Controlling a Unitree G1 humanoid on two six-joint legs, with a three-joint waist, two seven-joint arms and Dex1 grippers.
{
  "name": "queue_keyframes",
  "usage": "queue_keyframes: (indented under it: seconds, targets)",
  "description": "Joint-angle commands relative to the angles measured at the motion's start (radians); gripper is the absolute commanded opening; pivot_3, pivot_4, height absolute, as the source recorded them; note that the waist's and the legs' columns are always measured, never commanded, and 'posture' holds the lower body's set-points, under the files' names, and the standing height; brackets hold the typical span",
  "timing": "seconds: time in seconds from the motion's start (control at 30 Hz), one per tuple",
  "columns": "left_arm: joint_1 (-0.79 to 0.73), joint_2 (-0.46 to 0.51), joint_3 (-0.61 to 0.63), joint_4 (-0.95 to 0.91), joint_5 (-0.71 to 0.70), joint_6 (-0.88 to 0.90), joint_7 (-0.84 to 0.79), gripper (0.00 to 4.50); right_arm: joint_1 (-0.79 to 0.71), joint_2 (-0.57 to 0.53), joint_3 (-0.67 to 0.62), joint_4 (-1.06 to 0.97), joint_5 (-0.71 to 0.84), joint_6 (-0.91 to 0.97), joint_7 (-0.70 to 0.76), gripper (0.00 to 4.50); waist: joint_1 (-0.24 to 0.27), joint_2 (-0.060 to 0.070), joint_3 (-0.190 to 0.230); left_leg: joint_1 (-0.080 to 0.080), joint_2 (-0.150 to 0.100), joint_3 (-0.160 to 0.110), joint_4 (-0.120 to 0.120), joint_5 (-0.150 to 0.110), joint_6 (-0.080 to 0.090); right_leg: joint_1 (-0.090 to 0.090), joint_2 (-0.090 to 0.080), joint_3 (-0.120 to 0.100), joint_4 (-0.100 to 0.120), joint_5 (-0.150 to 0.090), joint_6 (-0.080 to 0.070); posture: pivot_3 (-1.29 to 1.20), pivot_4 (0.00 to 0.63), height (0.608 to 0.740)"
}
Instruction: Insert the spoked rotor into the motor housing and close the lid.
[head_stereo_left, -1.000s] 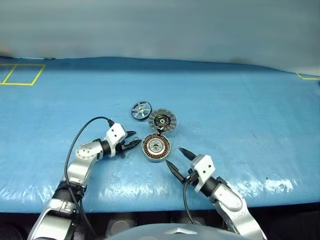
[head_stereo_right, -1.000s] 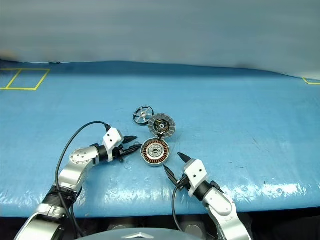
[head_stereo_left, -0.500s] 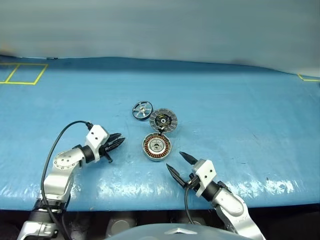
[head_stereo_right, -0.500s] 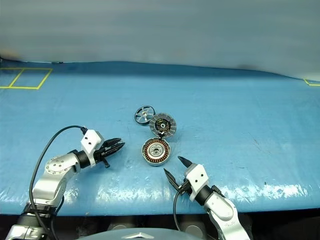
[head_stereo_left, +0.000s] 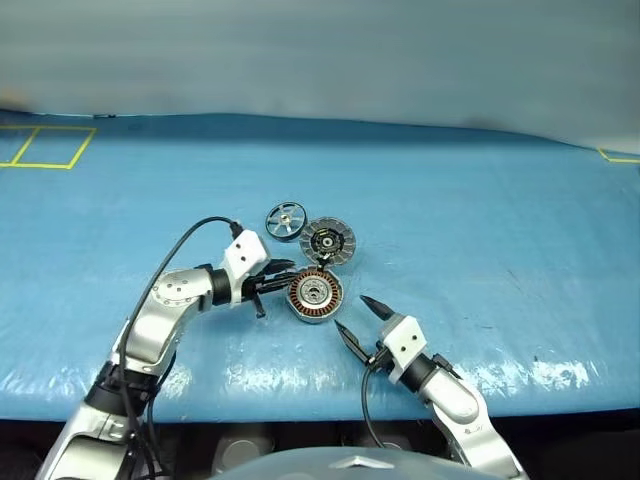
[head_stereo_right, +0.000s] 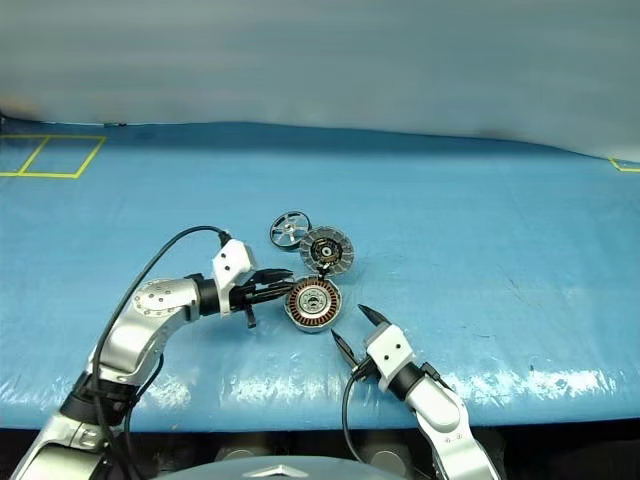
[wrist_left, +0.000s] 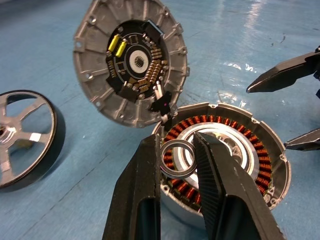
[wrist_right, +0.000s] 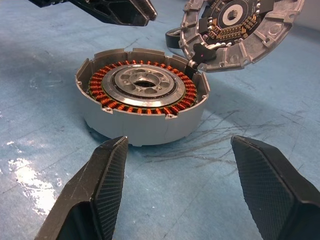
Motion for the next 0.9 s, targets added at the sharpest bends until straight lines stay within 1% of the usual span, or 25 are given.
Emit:
queue_keyframes:
  seconds: [0.03,0.17,0.3,0.5,0.77,0.8,0.83,0.9]
  targets:
    - [-0.040,-0.019,-0.035,-0.014,0.007,0.014,-0.011,0.64,0.000,-0.001,-0.005,-0.012,-0.007,-0.019,-0.003,3.47,-0.001,0.000,0.000,0.000,0.000,0.000,0.000,0.000,0.000,0.000,0.000,0.000,0.000,0.000,0.000,0.00,0.150,0.740]
    - [-0.066,-0.029,-0.100,0.026,0.046,0.003,-0.033,0.64,0.005,-0.001,-0.004,-0.012,-0.017,-0.015,-0.010,3.47,-0.001,0.000,0.000,0.000,-0.001,0.000,0.000,0.000,0.000,0.000,0.001,0.000,0.000,0.000,0.000,0.00,0.150,0.740]
    - [-0.074,-0.020,-0.127,0.050,0.071,-0.005,-0.047,0.64,0.004,0.004,-0.006,-0.010,-0.023,-0.014,-0.016,3.47,-0.002,0.000,0.000,0.000,-0.001,0.000,0.000,0.000,0.000,0.000,0.001,0.000,0.000,0.000,0.000,0.00,0.150,0.740]
    - [-0.071,-0.008,-0.134,0.074,0.107,-0.022,-0.051,0.64,0.004,0.004,-0.006,-0.009,-0.026,-0.012,-0.020,3.47,0.000,0.000,0.000,0.000,-0.001,0.000,0.000,0.000,0.000,0.000,0.001,0.000,0.000,0.000,0.000,0.00,0.150,0.740]
    - [-0.069,-0.022,-0.129,0.082,0.104,-0.020,-0.056,0.64,-0.009,0.002,-0.002,0.000,-0.031,-0.005,-0.020,3.47,0.000,0.000,0.000,0.000,0.000,0.000,0.002,0.000,0.000,0.000,0.001,0.000,0.001,0.000,0.000,0.00,0.150,0.740]
    - [-0.068,-0.023,-0.128,0.079,0.100,-0.018,-0.059,1.37,-0.010,0.002,-0.002,0.000,-0.032,-0.004,-0.021,3.47,0.000,0.000,0.000,0.000,0.000,0.000,0.002,0.000,0.000,0.000,0.001,0.000,0.001,0.000,0.000,0.00,0.150,0.740]
    - [-0.066,-0.024,-0.126,0.075,0.095,-0.018,-0.063,1.59,-0.010,0.002,-0.003,-0.001,-0.031,-0.003,-0.021,3.47,0.000,0.000,0.000,0.000,0.000,0.000,0.003,0.000,0.000,0.000,0.000,0.000,0.001,0.000,0.000,0.00,0.150,0.740]
    - [-0.060,-0.038,-0.101,0.056,0.066,-0.020,-0.058,2.28,-0.008,0.002,-0.005,-0.007,-0.028,-0.001,-0.020,3.47,0.000,0.000,0.000,0.000,0.000,0.000,0.003,0.000,0.001,0.000,0.001,0.000,0.001,0.000,0.000,0.00,0.150,0.740]
